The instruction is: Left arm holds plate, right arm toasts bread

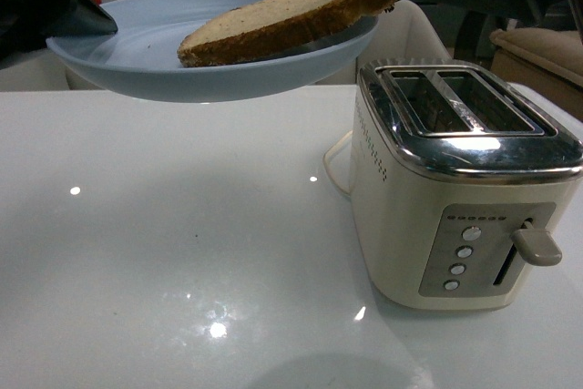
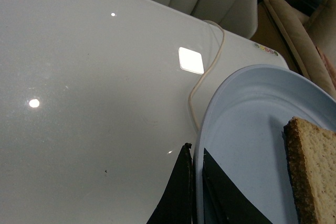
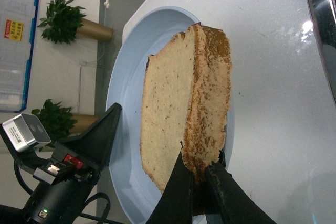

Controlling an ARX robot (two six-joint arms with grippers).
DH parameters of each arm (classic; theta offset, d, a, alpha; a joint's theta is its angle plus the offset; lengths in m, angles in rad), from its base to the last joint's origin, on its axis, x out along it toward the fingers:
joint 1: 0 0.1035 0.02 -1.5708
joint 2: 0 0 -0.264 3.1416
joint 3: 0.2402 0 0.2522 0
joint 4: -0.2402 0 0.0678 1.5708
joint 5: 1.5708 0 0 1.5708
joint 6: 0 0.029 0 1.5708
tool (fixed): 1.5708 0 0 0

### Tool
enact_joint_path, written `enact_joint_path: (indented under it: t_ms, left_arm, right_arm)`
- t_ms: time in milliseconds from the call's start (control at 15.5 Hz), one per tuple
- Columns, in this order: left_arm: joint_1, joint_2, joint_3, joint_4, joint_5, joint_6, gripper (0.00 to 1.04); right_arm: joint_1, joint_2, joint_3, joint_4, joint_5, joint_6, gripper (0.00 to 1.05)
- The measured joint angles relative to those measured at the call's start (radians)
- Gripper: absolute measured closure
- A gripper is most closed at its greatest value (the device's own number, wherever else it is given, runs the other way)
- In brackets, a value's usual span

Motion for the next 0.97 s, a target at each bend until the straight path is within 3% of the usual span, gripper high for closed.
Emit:
enact_joint_path:
  t_ms: [517,775,969]
  left_arm:
    - [0.0,0.0,0.0,0.0,0.0,0.0,1.02]
    - [0.0,0.0,0.0,0.0,0.0,0.0,1.02]
    - [0.0,0.0,0.0,0.001,0.0,0.0,1.02]
  right_arm:
    - [-0.074,-0.126,0.039,-0.043,0.109,-0.154,1.02]
    - [-0.153,-0.237,-0.027,-0.031,0.225,-0.344,1.02]
    - [-0.205,-0.277,-0.086,-0.029,0.251,-0.466,1.02]
